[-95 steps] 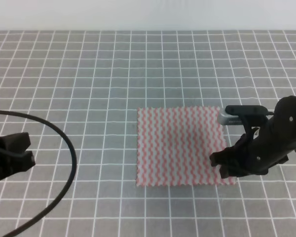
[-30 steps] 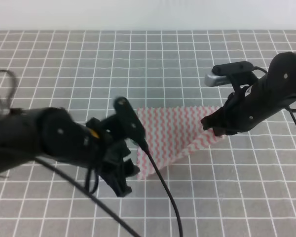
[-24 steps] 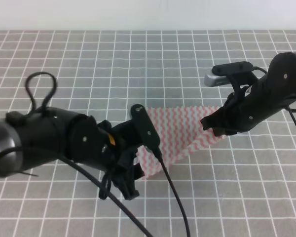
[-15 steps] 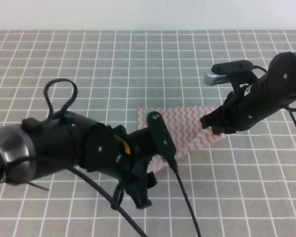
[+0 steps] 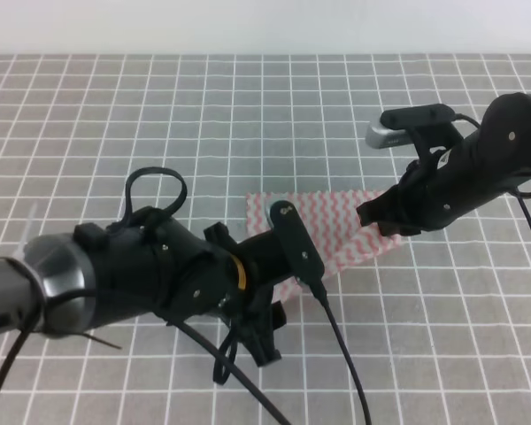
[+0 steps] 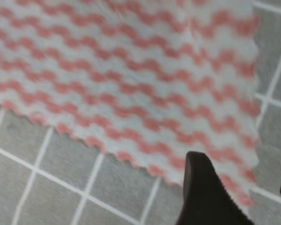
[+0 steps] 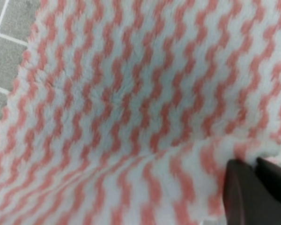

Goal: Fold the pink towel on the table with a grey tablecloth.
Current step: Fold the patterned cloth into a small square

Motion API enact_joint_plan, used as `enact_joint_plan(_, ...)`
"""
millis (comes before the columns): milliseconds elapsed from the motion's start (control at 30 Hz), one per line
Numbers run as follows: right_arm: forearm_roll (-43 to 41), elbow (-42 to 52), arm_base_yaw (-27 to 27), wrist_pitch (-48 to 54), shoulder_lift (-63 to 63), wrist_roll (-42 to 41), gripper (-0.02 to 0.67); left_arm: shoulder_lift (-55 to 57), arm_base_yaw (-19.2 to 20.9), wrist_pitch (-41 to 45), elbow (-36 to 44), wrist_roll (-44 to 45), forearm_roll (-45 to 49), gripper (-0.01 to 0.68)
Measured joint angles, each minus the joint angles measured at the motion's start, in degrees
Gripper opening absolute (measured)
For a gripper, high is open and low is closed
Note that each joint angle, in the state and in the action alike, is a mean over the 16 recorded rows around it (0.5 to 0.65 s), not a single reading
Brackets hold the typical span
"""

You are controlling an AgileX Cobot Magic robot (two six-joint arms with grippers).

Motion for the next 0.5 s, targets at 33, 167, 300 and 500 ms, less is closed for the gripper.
enact_joint_plan(33,0.12,0.0,0.0,-0.18,0.0,0.0,-0.016,0.18,-0.03,-0.21,0.01,-0.51,0.31,0.328)
enact_joint_plan(167,0.52,-0.01,0.01,-0.84,0.07,0.0,-0.016,1.28,-0.13,-1.06,0.0,-1.23,0.55,0.328)
enact_joint_plan(300,0.75,0.0,0.0,-1.43,0.02,0.0,-0.016,2.27,-0.13,-2.13,0.01,-1.7,0.57,0.32)
enact_joint_plan(500,0.34,0.03,-0.01,-1.79,0.09,0.11,-0.016,3.68,-0.13,-4.37,0.01,-2.08,0.45,0.245)
